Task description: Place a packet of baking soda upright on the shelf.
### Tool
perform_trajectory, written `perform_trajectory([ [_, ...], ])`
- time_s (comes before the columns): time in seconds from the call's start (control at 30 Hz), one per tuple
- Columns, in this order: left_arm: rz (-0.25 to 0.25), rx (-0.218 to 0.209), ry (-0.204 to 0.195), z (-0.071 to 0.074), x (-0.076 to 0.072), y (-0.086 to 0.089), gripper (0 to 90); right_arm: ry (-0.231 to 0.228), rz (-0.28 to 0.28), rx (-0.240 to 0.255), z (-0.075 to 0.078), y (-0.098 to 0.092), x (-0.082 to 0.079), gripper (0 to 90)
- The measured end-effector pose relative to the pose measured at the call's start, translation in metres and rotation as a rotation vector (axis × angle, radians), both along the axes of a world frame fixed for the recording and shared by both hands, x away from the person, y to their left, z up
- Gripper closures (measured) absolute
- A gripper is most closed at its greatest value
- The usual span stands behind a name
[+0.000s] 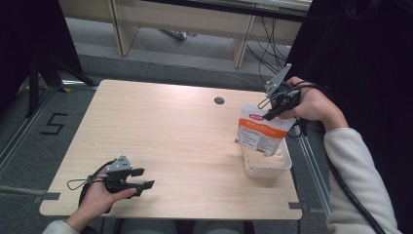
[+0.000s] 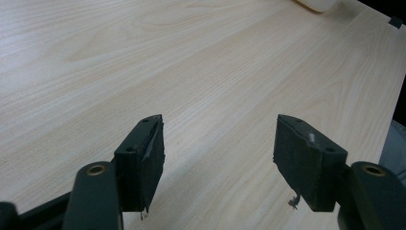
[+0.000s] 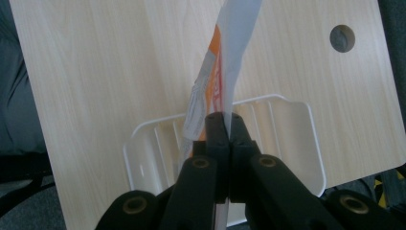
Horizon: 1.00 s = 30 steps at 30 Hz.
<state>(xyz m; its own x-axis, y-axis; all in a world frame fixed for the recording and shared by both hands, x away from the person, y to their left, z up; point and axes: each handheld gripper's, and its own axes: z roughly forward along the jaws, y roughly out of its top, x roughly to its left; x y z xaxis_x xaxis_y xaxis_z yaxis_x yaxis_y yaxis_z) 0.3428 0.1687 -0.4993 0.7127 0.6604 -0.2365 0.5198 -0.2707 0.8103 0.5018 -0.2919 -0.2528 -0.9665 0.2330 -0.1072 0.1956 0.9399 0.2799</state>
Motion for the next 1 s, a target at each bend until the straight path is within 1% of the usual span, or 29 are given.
perform_trajectory([
  [0.03, -0.001, 0.002, -0.002, 0.0, 0.0, 0.0, 34.5, -0.002, 0.014, -0.002, -0.001, -0.002, 0.001, 90.0],
  [0.17, 0.0, 0.001, -0.001, 0.0, 0.0, 0.0, 34.4, 0.011, 0.008, 0.001, -0.003, -0.01, 0.001, 90.0],
  [0.2, 0.0, 0.0, -0.001, 0.0, 0.0, 0.0, 34.5, 0.014, -0.014, 0.002, -0.002, -0.013, 0.0, 90.0],
  [0.23, -0.001, 0.001, -0.001, 0.0, 0.0, 0.0, 34.4, 0.009, 0.01, 0.005, -0.002, -0.015, 0.001, 90.0],
  [0.33, 0.001, 0.002, -0.001, 0.0, 0.0, 0.0, 34.5, 0.016, 0.014, -0.008, -0.002, -0.017, 0.001, 90.0],
  [0.43, 0.001, 0.002, -0.001, 0.0, 0.0, 0.0, 34.4, 0.012, 0.02, -0.02, -0.002, -0.02, 0.0, 90.0],
  [0.47, 0.0, 0.002, -0.001, 0.0, 0.0, 0.0, 34.4, 0.006, 0.033, -0.019, -0.002, -0.021, 0.0, 90.0],
  [0.5, 0.001, 0.002, -0.001, 0.0, 0.0, 0.0, 34.5, 0.016, 0.03, -0.024, -0.002, -0.022, 0.0, 90.0],
  [0.57, 0.001, 0.001, -0.001, 0.0, 0.0, 0.0, 34.5, 0.017, 0.044, -0.025, -0.003, -0.023, -0.001, 90.0],
  [0.6, 0.002, 0.001, 0.0, 0.0, 0.0, 0.0, 34.4, 0.019, 0.042, -0.029, -0.003, -0.024, -0.001, 90.0],
  [0.67, 0.002, 0.0, 0.0, 0.0, 0.0, 0.0, 34.4, 0.003, 0.068, -0.038, -0.001, -0.026, -0.001, 90.0],
  [0.77, 0.002, 0.0, 0.0, 0.0, 0.0, 0.0, 34.4, 0.001, 0.083, -0.034, 0.0, -0.027, -0.001, 90.0],
  [0.8, 0.002, 0.0, 0.0, 0.0, 0.0, 0.0, 34.4, 0.002, 0.073, -0.034, 0.001, -0.027, -0.002, 90.0],
  [0.83, 0.002, 0.0, 0.0, 0.0, 0.0, 0.0, 34.4, 0.002, 0.091, -0.032, 0.001, -0.027, -0.002, 90.0],
  [0.9, 0.002, 0.001, 0.0, 0.0, 0.0, 0.0, 34.4, 0.002, 0.1, -0.032, 0.002, -0.028, -0.003, 90.0],
  [0.93, 0.002, 0.001, 0.0, 0.0, 0.0, 0.0, 34.4, 0.002, 0.084, -0.035, 0.003, -0.029, -0.004, 90.0],
  [1.0, 0.003, 0.0, 0.001, 0.0, 0.0, 0.0, 34.4, 0.004, 0.094, -0.035, 0.003, -0.03, -0.004, 90.0],
])
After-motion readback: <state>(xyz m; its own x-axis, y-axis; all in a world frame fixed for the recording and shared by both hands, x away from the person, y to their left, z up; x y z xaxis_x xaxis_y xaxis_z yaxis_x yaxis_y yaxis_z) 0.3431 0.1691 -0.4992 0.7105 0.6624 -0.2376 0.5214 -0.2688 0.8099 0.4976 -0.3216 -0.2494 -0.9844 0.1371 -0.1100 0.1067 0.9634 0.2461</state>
